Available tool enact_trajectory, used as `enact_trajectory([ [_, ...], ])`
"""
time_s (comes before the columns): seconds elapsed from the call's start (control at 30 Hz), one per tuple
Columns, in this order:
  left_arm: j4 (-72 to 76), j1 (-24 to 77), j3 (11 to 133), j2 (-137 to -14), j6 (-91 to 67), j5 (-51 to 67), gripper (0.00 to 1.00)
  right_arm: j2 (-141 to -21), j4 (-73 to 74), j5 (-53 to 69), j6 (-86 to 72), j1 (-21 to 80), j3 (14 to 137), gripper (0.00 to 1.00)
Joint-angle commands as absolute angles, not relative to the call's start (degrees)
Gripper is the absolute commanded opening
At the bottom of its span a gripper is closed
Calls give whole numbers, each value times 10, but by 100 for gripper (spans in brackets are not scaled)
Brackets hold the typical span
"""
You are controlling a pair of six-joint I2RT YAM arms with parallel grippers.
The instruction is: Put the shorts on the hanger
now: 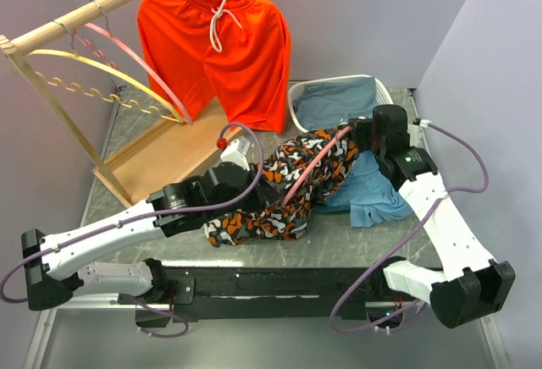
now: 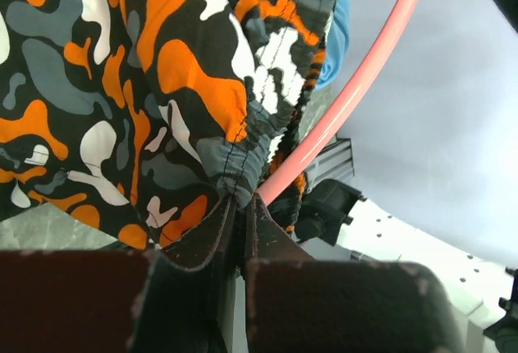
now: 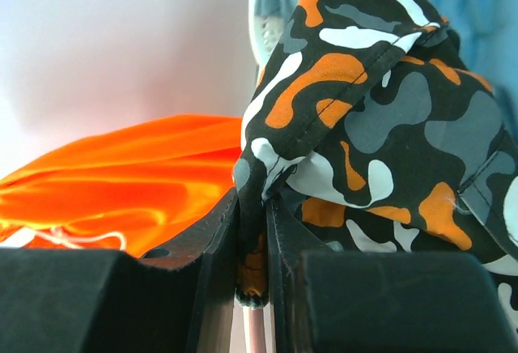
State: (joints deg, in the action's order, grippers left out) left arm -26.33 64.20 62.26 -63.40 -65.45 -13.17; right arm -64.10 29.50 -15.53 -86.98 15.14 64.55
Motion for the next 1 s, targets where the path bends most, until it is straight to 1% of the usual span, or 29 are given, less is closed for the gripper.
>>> enact_trajectory([
  [0.0,-221,645,632,-627,-693,-162,9,-636,236,-193,-898,187,664,0],
  [0.07,-223,644,651,-641,-698,-181,10,-635,231,-190,-902,200,650,0],
  [0.13,-233,642,665,-649,-697,-218,13,-636,225,-178,-906,206,642,0],
  [0.23,-234,628,683,-664,-679,-228,20,-639,233,-169,-897,207,634,0],
  [0.3,-237,624,694,-677,-660,-237,22,-639,232,-159,-900,206,622,0],
  [0.37,-242,621,701,-687,-654,-237,28,-641,224,-154,-902,205,612,0],
  [0.4,-216,620,700,-691,-618,-227,41,-646,221,-150,-904,204,611,0],
  [0.43,-210,618,701,-694,-596,-196,48,-650,217,-144,-904,202,611,0],
  [0.47,-219,618,718,-707,-583,-192,55,-656,214,-136,-903,200,615,0],
  [0.5,-240,618,728,-715,-550,-186,70,-666,216,-121,-901,196,619,0],
  [0.53,-249,618,735,-724,-528,-172,76,-670,216,-115,-901,191,623,0],
  [0.6,-288,618,748,-728,-498,-185,83,-679,211,-104,-896,187,630,0],
  [0.7,-313,618,721,-700,-452,-202,85,-692,211,-90,-891,178,642,0],
  [0.8,-309,619,672,-640,-414,-212,87,-703,213,-72,-888,172,653,0],
  [0.83,-300,619,648,-608,-403,-207,86,-706,213,-64,-885,171,655,0],
  [0.97,-272,620,580,-548,-356,-183,85,-715,214,-51,-881,169,666,0],
])
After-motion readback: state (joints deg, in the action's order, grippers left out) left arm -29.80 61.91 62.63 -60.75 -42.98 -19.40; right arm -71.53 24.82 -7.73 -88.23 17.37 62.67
